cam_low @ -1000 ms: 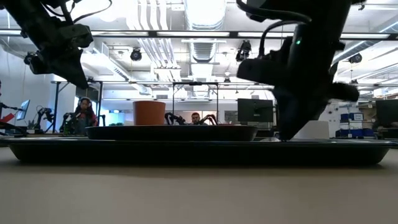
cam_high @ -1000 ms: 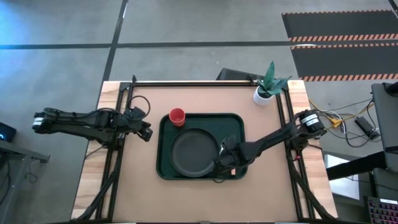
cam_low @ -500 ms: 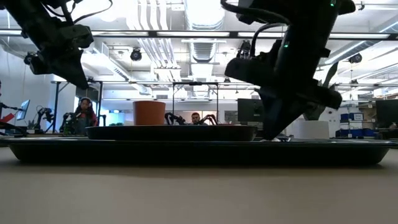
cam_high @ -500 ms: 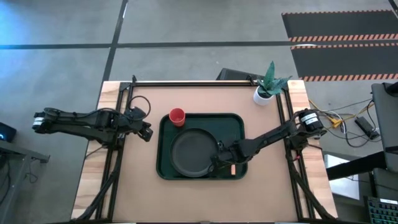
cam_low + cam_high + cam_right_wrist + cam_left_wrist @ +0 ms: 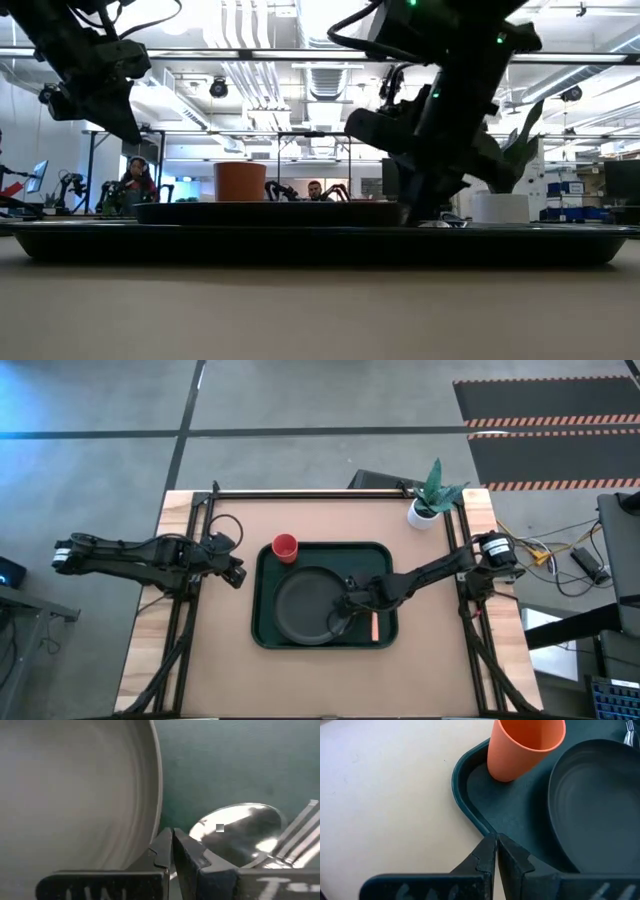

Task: Pick and place plate/cup/fork/spoon on tray
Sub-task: Adjust the orange spoon on the black tray

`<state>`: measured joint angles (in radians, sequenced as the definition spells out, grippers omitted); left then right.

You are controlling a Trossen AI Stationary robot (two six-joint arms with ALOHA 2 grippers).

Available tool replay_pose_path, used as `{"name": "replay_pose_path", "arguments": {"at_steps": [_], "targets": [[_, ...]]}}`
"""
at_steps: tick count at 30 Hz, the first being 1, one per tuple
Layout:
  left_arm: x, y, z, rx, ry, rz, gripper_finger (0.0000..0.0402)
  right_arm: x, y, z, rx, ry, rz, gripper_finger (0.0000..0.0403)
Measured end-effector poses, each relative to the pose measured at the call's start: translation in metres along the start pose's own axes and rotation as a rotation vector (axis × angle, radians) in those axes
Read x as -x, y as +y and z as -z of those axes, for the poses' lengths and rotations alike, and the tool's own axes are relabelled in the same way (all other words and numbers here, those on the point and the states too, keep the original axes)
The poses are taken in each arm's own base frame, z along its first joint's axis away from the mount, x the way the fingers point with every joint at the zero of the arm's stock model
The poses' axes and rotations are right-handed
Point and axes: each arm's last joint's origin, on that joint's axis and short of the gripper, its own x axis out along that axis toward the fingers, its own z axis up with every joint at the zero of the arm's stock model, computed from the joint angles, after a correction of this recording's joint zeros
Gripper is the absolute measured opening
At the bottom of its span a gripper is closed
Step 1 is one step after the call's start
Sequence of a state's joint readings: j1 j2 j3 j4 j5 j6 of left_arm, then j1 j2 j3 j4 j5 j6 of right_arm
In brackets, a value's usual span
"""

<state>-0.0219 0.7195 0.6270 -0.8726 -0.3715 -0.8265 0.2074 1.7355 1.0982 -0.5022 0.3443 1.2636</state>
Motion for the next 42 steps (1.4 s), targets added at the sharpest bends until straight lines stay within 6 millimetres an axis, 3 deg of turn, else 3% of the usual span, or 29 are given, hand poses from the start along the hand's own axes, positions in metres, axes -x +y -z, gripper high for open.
{"name": "replay_pose_path", "arguments": {"at_steps": [9, 23, 42], "targets": [[0.0, 0.0, 0.0, -0.001, 0.0, 0.0, 0.0, -0.006, -0.002, 0.005, -0.042, -0.006, -0.042, 0.0008], [0.0, 0.0, 0.0, -0.003, 0.0, 0.0, 0.0, -0.012, 0.001, 0.029, -0.063, 0.016, -0.04, 0.0008], [0.0, 0.0, 0.0, -0.004, 0.0, 0.001, 0.0, 0.013, 0.008, 0.036, 0.018, 0.132, -0.101, 0.0008]]}}
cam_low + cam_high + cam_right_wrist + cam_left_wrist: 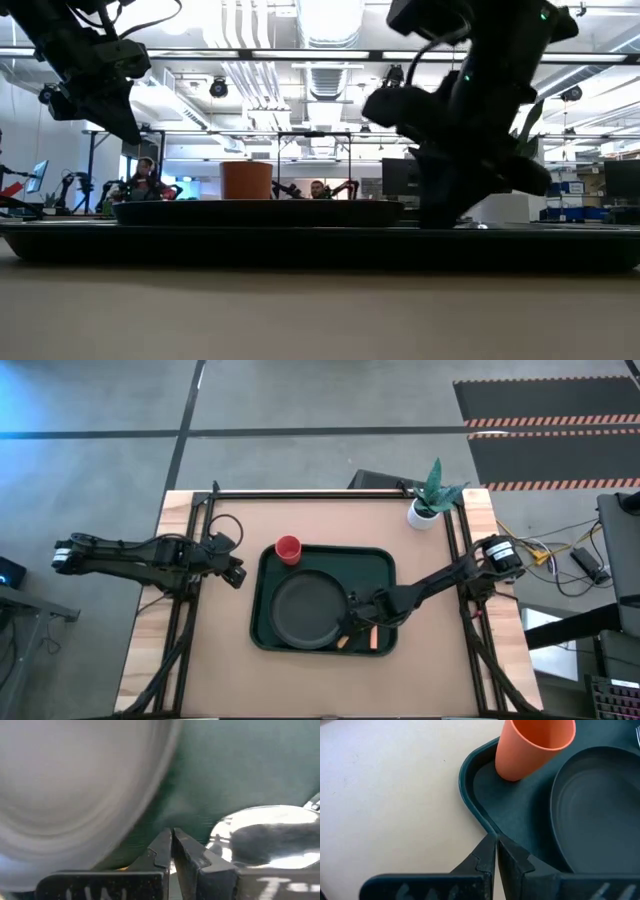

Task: Pick and place plate/cup/fork/spoon on tray
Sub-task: Adjust the orange spoon on the black tray

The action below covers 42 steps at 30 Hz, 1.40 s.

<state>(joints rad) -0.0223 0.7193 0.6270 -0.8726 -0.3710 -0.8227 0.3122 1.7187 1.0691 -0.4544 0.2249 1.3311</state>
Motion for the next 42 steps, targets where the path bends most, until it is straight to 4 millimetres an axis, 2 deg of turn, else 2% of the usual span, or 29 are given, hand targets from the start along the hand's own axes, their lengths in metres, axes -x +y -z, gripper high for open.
{"name": "replay_pose_path", "arguments": {"at_steps": [6, 13, 19, 25, 33, 42], "targets": [[0.0, 0.0, 0.0, 0.0, 0.0, 0.0, 0.0, 0.015, 0.017, -0.003, 0.027, -0.004, -0.039, 0.0008], [0.0, 0.0, 0.0, -0.001, 0.0, 0.0, 0.0, 0.027, 0.01, 0.017, 0.006, 0.086, 0.118, 0.0008], [0.0, 0.0, 0.0, -0.019, 0.0, 0.0, 0.0, 0.023, 0.002, 0.019, -0.009, 0.048, 0.158, 0.0008], [0.0, 0.0, 0.0, -0.019, 0.0, 0.0, 0.0, 0.02, 0.001, 0.016, -0.017, 0.035, 0.164, 0.0008], [0.0, 0.0, 0.0, -0.019, 0.0, 0.0, 0.0, 0.019, -0.001, 0.022, -0.045, 0.036, 0.173, 0.0008], [0.0, 0.0, 0.0, -0.02, 0.0, 0.0, 0.0, 0.001, -0.007, 0.025, -0.031, 0.005, 0.235, 0.0008]]}}
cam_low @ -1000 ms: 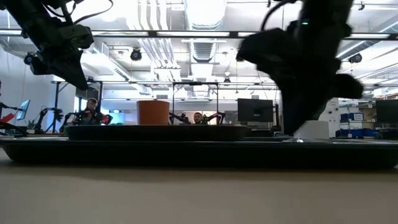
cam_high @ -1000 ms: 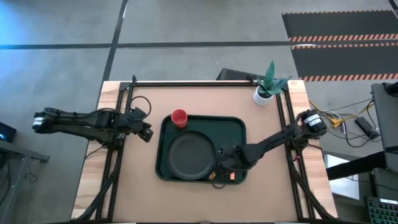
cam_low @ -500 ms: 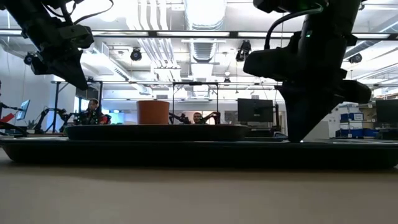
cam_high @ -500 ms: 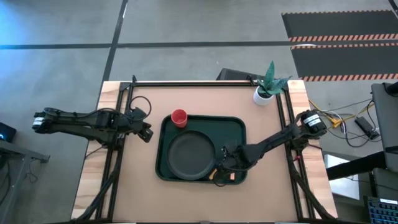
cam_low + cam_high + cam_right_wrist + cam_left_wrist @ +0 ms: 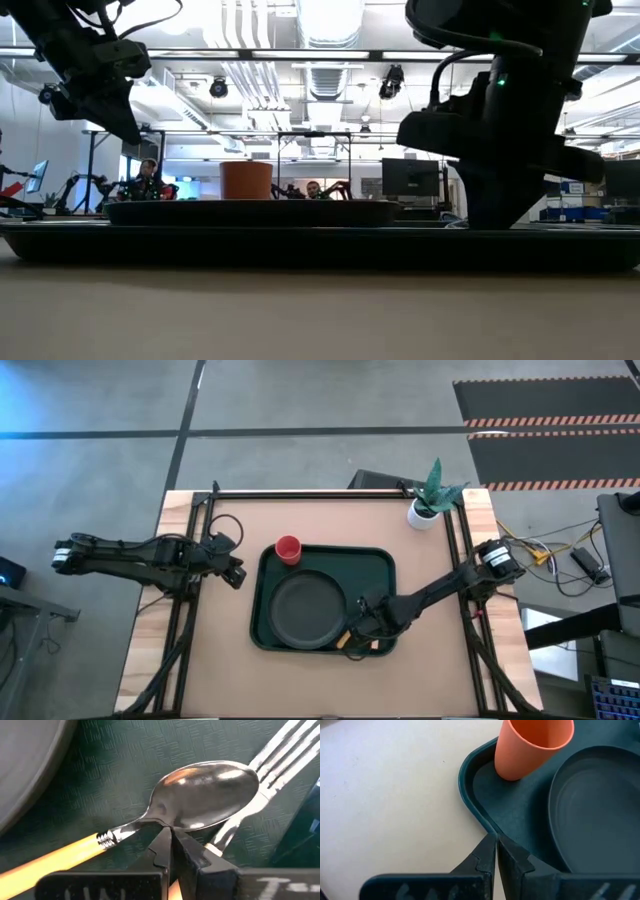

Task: Pick and place plate/cup/fork/spoon on tray
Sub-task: Adjust the orange spoon on the black tray

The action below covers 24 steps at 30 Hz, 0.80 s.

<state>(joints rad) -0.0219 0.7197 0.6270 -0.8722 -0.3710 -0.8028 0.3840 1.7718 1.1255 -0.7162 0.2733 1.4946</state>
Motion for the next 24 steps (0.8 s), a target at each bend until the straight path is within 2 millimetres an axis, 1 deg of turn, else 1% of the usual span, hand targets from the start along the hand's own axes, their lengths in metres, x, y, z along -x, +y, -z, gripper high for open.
{"name": "replay_pose_path", "arguments": {"at_steps": [5, 24], "targets": [[0.0001, 0.0, 0.0, 0.001, 0.0, 0.0, 0.0, -0.0056, 0.0012, 0.001, 0.004, -0.02, 0.011, 0.0008], [0.0, 0.0, 0.0, 0.0, 0.0, 0.0, 0.0, -0.0088, 0.0032, -0.0043, -0.016, -0.156, -0.001, 0.0008]]}}
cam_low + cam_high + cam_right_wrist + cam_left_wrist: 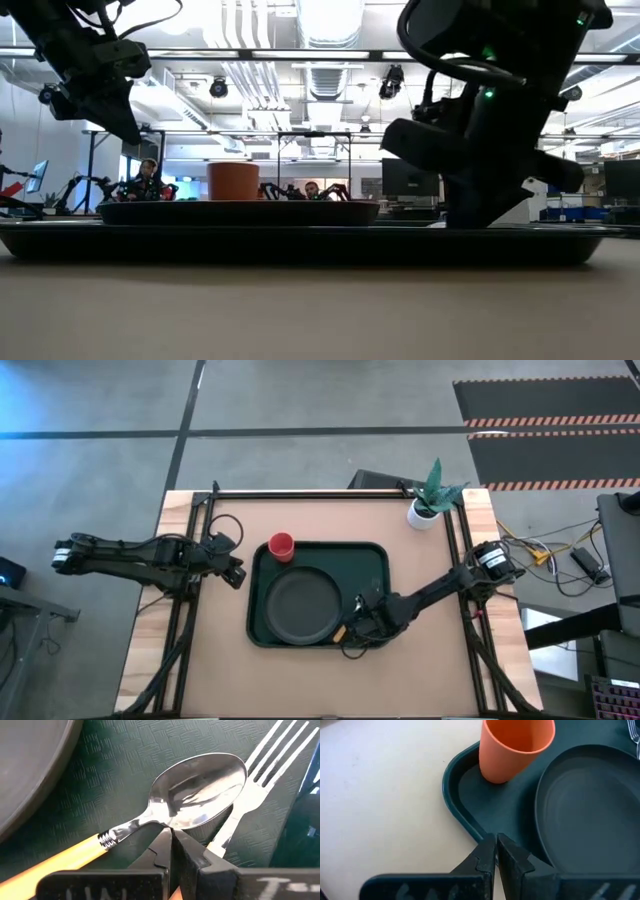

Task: Pick and place plate/cup/fork/spoon on tray
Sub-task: Adjust the orange spoon on the black tray

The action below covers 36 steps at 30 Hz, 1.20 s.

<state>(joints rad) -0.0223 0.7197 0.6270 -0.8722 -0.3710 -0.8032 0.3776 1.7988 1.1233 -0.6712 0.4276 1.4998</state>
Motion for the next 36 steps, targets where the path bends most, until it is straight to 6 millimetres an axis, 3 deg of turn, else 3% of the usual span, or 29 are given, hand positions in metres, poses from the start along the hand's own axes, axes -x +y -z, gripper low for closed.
{"name": "replay_pose_path", "arguments": {"at_steps": [22, 27, 36], "targets": [[0.0, 0.0, 0.0, 0.0, 0.0, 0.0, 0.0, -0.014, 0.004, -0.037, 0.061, -0.067, -0.042, 0.0008], [0.0, 0.0, 0.0, 0.0, 0.0, 0.0, 0.0, -0.012, 0.004, -0.037, 0.057, -0.024, -0.06, 0.0008], [0.0, 0.0, 0.0, 0.0, 0.0, 0.0, 0.0, 0.001, 0.012, -0.014, 0.027, 0.043, -0.113, 0.0008]]}}
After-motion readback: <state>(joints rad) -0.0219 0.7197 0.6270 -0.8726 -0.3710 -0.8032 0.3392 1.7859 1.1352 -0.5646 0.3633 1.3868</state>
